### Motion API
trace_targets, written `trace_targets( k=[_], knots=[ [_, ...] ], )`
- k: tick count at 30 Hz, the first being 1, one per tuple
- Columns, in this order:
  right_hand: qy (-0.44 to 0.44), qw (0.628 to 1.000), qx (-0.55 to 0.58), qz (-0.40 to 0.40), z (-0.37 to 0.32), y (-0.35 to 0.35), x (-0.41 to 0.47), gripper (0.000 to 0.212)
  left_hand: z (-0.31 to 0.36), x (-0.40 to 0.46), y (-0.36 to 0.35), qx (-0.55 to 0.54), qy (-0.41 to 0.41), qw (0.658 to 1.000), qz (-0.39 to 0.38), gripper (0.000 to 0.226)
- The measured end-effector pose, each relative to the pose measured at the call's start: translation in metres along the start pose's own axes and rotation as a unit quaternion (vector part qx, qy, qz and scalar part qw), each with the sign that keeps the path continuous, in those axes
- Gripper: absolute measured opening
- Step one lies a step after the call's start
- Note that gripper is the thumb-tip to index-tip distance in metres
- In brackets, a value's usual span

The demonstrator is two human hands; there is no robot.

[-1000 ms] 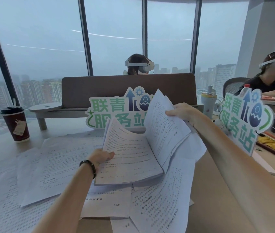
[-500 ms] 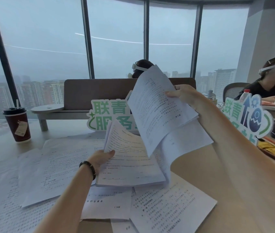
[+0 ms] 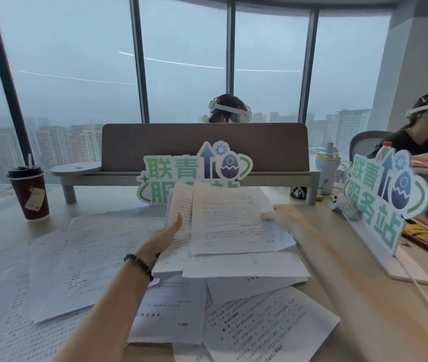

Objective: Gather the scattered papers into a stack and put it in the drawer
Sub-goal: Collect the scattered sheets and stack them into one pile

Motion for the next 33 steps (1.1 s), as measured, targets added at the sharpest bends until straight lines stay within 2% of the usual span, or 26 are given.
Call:
trace_targets(
  k=[2, 5, 8, 10, 13, 16, 20, 25, 29, 33],
  knots=[
    [-0.005, 0.999, 0.036, -0.011, 0.015, -0.011, 0.001, 0.018, 0.000, -0.001, -0.006, -0.026, -0.005, 1.000, -0.013, 0.064],
    [-0.019, 0.997, 0.079, -0.011, 0.024, -0.019, -0.003, 0.020, -0.003, -0.001, -0.011, -0.060, -0.017, 0.998, -0.022, 0.039],
    [-0.019, 0.994, 0.106, -0.009, 0.017, -0.024, -0.009, 0.020, -0.001, -0.004, -0.013, -0.076, -0.032, 0.996, -0.025, 0.043],
    [-0.010, 0.992, 0.117, -0.035, 0.011, -0.030, -0.013, 0.024, 0.001, -0.003, -0.012, -0.066, -0.040, 0.997, -0.019, 0.048],
    [-0.018, 0.980, 0.173, -0.093, 0.011, -0.043, -0.018, 0.025, 0.000, -0.001, -0.010, -0.070, -0.030, 0.997, -0.008, 0.026],
    [-0.018, 0.969, 0.208, -0.132, 0.013, -0.053, -0.023, 0.025, -0.003, -0.005, -0.013, -0.051, -0.009, 0.999, 0.003, 0.019],
    [0.007, 0.974, 0.207, -0.093, 0.008, -0.057, -0.026, 0.038, -0.001, -0.013, -0.020, -0.031, -0.024, 0.999, -0.005, 0.021],
    [0.074, 0.972, 0.213, -0.062, -0.008, -0.052, -0.041, 0.031, 0.009, -0.019, -0.022, -0.081, -0.071, 0.994, -0.028, 0.019],
    [0.158, 0.972, 0.177, 0.000, -0.027, -0.037, -0.055, 0.029, 0.027, -0.026, -0.025, -0.077, -0.161, 0.984, -0.001, 0.019],
    [0.245, 0.951, 0.182, 0.055, -0.046, -0.023, -0.070, 0.033, 0.045, -0.039, -0.027, -0.094, -0.258, 0.962, 0.013, 0.026]
  ],
)
Point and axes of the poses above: each hand's wrist, its own x-axis towards the middle knuckle, its own y-axis out of the back of the hand, z = x × y, the point moved 5 cm from there along x, towards the middle knuckle, and after that the axes turned 4 degrees about -x, right-handed, at the moved point
